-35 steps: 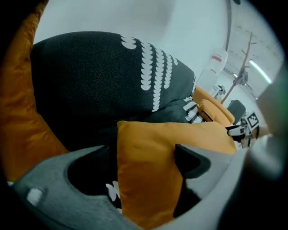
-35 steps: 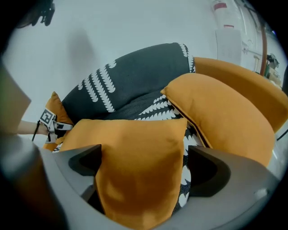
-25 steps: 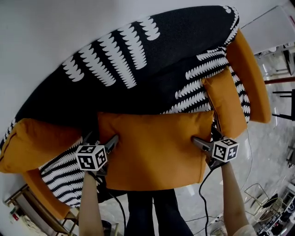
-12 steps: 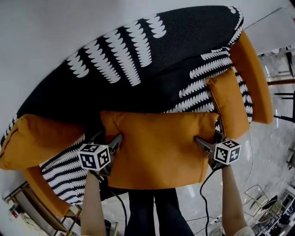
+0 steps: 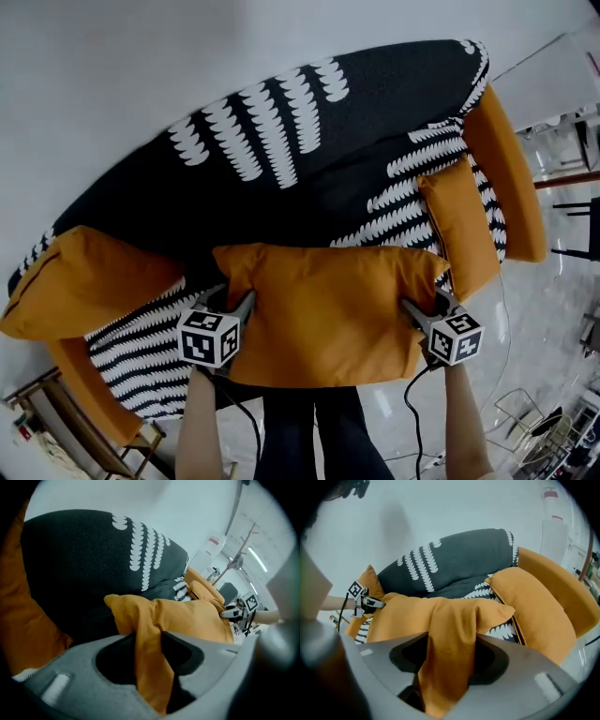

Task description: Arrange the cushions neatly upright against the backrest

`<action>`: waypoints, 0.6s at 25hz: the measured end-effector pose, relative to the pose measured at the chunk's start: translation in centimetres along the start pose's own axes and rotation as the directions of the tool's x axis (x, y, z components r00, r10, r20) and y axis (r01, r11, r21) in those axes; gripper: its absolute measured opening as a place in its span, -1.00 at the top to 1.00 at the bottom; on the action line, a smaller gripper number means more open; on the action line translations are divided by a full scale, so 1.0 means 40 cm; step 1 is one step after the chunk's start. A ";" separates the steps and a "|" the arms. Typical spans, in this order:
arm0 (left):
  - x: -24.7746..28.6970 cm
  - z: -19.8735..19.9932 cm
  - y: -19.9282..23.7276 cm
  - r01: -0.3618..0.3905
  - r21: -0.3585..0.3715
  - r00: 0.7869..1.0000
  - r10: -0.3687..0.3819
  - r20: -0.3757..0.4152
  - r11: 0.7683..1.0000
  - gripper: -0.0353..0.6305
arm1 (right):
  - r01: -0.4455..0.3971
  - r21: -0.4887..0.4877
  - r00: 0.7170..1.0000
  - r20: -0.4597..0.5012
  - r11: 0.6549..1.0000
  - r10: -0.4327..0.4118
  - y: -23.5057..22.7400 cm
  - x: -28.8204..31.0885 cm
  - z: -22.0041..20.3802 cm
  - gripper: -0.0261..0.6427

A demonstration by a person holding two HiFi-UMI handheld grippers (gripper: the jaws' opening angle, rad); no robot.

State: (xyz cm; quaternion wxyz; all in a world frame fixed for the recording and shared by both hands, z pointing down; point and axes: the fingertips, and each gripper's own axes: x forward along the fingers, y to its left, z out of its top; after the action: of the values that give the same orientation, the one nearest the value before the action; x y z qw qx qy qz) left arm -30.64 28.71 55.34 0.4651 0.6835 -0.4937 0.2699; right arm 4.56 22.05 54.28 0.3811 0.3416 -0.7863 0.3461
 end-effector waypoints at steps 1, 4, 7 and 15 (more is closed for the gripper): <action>-0.016 -0.004 -0.008 -0.001 0.002 1.000 0.001 0.006 1.000 0.38 | 0.006 -0.007 1.000 0.007 1.000 -0.006 0.009 -0.015 0.001 0.15; -0.087 -0.008 -0.028 -0.008 -0.019 0.999 0.008 0.035 1.000 0.41 | 0.021 -0.039 0.999 0.032 0.999 -0.019 0.048 -0.066 0.023 0.18; -0.158 0.008 -0.035 -0.018 -0.038 0.997 0.021 0.078 0.999 0.44 | 0.037 -0.087 0.997 0.067 0.995 -0.031 0.087 -0.113 0.076 0.21; -0.340 0.126 -0.038 -0.058 -0.014 0.972 0.060 0.229 0.998 0.46 | 0.114 -0.222 0.979 0.189 0.968 -0.072 0.175 -0.235 0.278 0.22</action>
State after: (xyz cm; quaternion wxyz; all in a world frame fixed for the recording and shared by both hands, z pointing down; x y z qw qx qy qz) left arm -34.68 30.05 41.38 0.3992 0.6933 -0.5652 0.2012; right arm -0.60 19.37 39.23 0.3619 0.3612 -0.8355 0.2014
